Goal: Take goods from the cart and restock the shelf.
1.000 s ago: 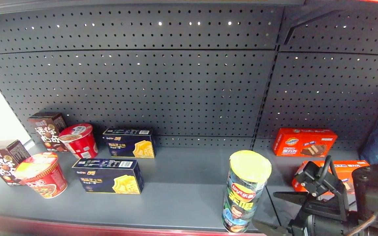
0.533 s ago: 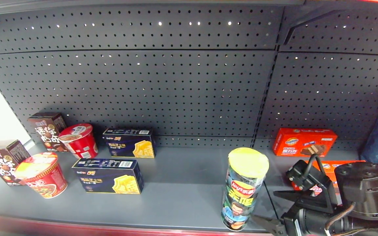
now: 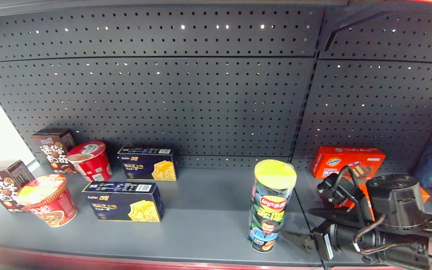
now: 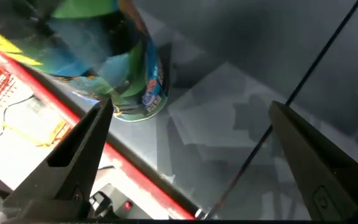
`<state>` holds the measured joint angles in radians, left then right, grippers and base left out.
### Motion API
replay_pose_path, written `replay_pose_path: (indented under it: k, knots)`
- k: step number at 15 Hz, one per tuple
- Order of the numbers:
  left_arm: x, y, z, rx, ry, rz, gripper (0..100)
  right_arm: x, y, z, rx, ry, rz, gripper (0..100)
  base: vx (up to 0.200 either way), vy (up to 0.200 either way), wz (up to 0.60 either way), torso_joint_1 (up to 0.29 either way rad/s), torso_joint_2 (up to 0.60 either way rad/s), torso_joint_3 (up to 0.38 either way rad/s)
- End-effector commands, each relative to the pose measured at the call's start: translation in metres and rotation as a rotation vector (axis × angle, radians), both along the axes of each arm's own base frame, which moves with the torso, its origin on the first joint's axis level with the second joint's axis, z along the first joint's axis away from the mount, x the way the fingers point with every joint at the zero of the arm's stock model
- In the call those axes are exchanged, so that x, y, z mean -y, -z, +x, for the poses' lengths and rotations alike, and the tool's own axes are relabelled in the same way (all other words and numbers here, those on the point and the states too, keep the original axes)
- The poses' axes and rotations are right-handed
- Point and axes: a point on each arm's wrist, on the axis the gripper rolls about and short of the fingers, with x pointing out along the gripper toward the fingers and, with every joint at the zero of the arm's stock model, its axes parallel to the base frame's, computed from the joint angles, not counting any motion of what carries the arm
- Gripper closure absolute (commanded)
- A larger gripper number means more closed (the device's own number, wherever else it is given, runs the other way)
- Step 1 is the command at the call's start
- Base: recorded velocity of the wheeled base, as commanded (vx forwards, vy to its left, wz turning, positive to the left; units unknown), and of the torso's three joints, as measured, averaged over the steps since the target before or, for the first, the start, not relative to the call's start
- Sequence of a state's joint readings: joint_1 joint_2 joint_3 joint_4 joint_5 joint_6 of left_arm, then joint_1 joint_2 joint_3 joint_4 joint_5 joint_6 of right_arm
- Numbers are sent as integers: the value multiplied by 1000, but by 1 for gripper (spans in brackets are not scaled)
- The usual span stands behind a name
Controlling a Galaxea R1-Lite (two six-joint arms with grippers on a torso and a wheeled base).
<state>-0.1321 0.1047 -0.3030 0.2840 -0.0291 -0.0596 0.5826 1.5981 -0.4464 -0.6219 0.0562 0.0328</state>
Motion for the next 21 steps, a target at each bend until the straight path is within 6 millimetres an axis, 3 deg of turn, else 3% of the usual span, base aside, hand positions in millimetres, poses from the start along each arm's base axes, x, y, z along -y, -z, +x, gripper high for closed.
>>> replay_pose_path:
  k: [1, 5, 7, 9, 10, 11, 14, 15, 18, 21]
  knots:
    - [0, 0, 0, 0, 0, 0, 100, 1, 4, 4, -9, 22, -13, 0, 0, 0, 0, 0, 0, 0]
    - [0, -2, -1, 9, 1, 0, 100, 6, 3, 1, -7, 35, -10, 0, 0, 0, 0, 0, 0, 0]
    - [-1, -37, -8, 126, 8, 11, 100, 13, -3, -11, 12, 35, 5, 0, 0, 0, 0, 0, 0, 0]
    - [1, -84, 3, 126, 56, 31, 100, 21, -5, -23, 20, 38, 14, 0, 0, 0, 0, 0, 0, 0]
    - [3, -95, 11, 112, 128, 43, 100, 23, -3, -26, 16, 37, 12, 0, 0, 0, 0, 0, 0, 0]
    - [8, -107, 29, 62, 247, 65, 100, 22, -3, -28, 27, 31, 16, 0, 0, 0, 0, 0, 0, 0]
    - [19, -120, 91, -89, 263, 72, 100, 17, -6, -28, 65, 37, 20, 0, 0, 0, 0, 0, 0, 0]
    - [22, -120, 106, -107, 282, 73, 100, 17, -5, -28, 65, 41, 16, 0, 0, 0, 0, 0, 0, 0]
    - [57, -113, 187, -131, 481, 64, 100, 11, -3, -35, 53, -1, 7, 0, 0, 0, 0, 0, 0, 0]
    - [83, -110, 239, -139, 600, 57, 100, 7, 1, -38, 48, 3, -14, 0, 0, 0, 0, 0, 0, 0]
